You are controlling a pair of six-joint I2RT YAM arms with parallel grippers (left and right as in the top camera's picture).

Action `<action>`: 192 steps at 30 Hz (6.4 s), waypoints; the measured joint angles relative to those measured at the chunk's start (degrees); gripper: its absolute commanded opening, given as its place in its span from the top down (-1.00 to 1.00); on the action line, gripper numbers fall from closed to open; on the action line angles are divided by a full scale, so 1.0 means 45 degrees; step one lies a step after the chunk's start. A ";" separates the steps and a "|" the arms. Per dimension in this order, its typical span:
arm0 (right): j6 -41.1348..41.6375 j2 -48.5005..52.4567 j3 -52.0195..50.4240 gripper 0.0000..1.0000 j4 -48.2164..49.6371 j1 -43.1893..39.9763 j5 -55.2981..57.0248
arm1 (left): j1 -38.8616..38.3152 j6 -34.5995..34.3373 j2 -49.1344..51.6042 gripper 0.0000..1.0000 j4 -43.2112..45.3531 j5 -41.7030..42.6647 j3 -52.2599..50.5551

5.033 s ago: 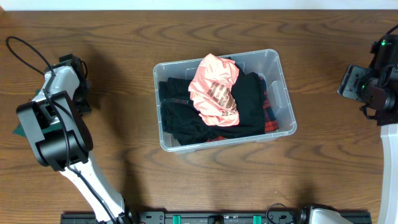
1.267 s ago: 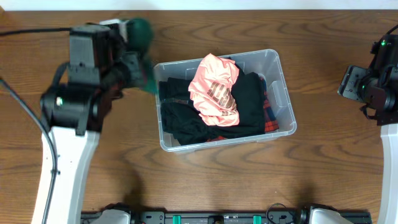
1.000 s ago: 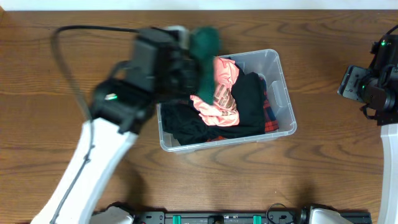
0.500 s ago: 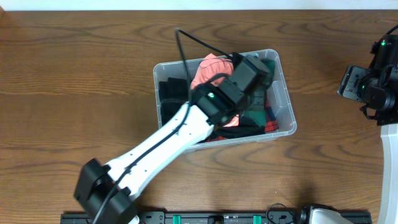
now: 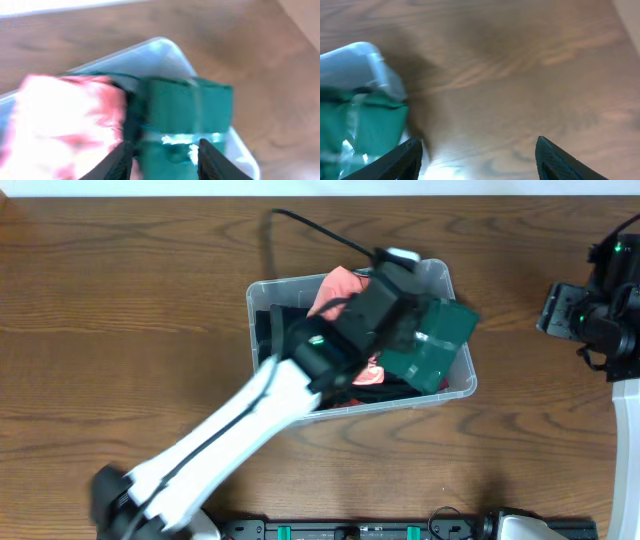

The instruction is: Pack container

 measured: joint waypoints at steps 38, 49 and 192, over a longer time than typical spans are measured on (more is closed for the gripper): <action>-0.3585 0.7849 0.0049 0.00 0.4561 0.5260 -0.0913 | 0.9020 -0.1229 -0.2875 0.01 -0.6130 -0.2652 0.0476; -0.3303 0.6611 0.0039 -0.14 0.3201 0.5561 0.0520 | 0.9020 -0.1229 -0.2875 0.00 -0.6130 -0.2652 0.0471; -0.0505 -1.6733 -1.9652 -0.99 1.3882 0.2380 0.0389 | 0.8442 -0.1370 -1.5800 -0.96 -0.8087 -0.1991 -0.8782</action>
